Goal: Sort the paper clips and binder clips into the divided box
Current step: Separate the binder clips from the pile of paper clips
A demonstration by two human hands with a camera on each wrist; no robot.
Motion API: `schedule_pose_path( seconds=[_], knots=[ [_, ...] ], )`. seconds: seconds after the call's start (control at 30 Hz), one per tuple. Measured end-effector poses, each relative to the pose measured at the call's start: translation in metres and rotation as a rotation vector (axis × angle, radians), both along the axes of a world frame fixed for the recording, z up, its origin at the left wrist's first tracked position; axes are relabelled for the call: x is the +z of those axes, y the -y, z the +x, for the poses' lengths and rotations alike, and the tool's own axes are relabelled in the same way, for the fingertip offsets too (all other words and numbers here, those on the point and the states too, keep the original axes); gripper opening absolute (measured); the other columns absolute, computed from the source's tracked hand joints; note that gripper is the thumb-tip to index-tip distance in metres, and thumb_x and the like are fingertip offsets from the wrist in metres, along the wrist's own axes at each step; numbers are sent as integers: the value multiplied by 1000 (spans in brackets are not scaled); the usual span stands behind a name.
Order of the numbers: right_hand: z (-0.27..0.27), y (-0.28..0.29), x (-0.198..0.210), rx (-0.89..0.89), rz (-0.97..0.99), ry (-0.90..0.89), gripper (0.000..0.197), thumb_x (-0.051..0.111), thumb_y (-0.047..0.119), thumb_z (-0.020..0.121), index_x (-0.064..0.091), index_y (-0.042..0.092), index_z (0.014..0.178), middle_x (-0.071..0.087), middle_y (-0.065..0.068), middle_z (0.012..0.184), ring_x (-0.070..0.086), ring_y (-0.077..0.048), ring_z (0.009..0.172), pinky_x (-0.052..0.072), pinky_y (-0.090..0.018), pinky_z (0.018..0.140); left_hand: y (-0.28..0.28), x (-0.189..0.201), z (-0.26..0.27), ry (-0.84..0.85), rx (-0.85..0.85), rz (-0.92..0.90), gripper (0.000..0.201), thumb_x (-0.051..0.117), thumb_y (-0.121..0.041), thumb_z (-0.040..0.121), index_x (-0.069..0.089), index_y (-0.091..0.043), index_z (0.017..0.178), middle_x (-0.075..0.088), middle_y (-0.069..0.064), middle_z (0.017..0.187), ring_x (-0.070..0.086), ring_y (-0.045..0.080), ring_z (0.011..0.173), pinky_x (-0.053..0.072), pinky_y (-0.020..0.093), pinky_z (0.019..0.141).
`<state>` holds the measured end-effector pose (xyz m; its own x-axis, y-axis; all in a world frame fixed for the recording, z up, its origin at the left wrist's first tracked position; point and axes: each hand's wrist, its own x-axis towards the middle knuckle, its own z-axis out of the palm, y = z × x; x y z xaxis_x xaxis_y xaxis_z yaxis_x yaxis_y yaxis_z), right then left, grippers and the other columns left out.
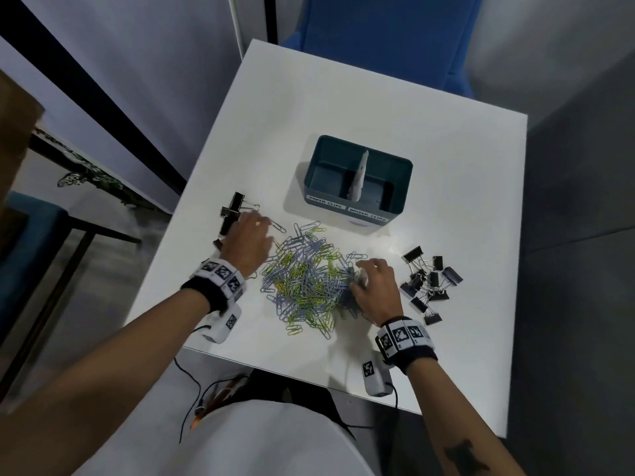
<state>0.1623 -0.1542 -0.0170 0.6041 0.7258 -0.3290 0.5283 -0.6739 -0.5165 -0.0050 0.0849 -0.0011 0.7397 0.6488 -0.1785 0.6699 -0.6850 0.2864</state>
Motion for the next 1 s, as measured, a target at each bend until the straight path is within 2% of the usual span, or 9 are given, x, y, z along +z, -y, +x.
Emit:
schedule_pose_path(
  seconds=[0.1,0.17,0.23,0.3,0.43,0.57,0.73,0.83,1.0],
  knots=[
    [0,-15,-4,49,-55,15,53,67,27,86,48,17,135,40,-13,144,39,-32,128,42,-49,102,31,-8,27,-128,-136,-193,65,48,-38,96,19,-14,149,13,12,158,11,29,146,20,44,117],
    [-2,-28,-6,61,-63,30,52,60,31,92,44,16,139,36,-15,148,37,-34,130,41,-50,101,48,-18,39,-245,-128,-253,76,40,-48,96,0,-15,152,-9,15,158,-6,32,146,11,47,118],
    [-3,-40,-6,66,-35,51,49,56,31,95,43,14,139,37,-16,147,39,-36,130,42,-50,97,66,-27,44,-303,-119,-237,78,32,-51,98,-7,-10,151,-17,21,156,-11,37,144,10,50,117],
    [-2,-50,-6,72,-17,61,48,55,27,95,43,12,139,36,-17,148,40,-37,130,43,-51,97,84,-31,44,-290,-155,-197,75,28,-49,99,-7,-8,150,-17,23,155,-12,39,144,10,51,118],
    [3,-68,-14,115,-18,68,46,49,30,97,42,13,139,31,-15,152,35,-34,137,43,-54,101,104,-31,34,-218,-337,-193,71,36,-37,98,0,-6,151,-6,19,158,-8,33,146,6,46,119],
    [1,-89,-17,203,-21,135,51,46,37,97,36,17,143,28,-15,154,29,-32,140,42,-56,102,110,-23,10,-92,-239,-187,69,41,-37,97,11,-3,150,9,21,157,4,37,145,10,50,119],
    [-15,-113,-18,322,-131,157,61,43,47,96,27,20,148,12,-13,161,12,-32,148,25,-56,113,109,-23,-14,-145,-15,-282,76,43,-35,95,1,-4,150,-5,29,155,-8,45,143,8,57,117],
    [-25,-111,-19,408,-152,164,57,43,43,97,31,18,146,11,-14,161,11,-34,148,24,-54,116,114,-30,-17,-219,-43,-312,91,54,-36,88,-4,-1,149,-8,29,155,-12,47,141,5,57,116],
    [-37,-92,-16,590,-131,204,47,41,27,99,36,14,144,21,-15,158,20,-34,146,27,-49,116,117,-31,-13,-154,-175,-426,99,60,-32,83,-7,-4,150,-12,16,158,-14,30,145,4,48,119]
  ],
)
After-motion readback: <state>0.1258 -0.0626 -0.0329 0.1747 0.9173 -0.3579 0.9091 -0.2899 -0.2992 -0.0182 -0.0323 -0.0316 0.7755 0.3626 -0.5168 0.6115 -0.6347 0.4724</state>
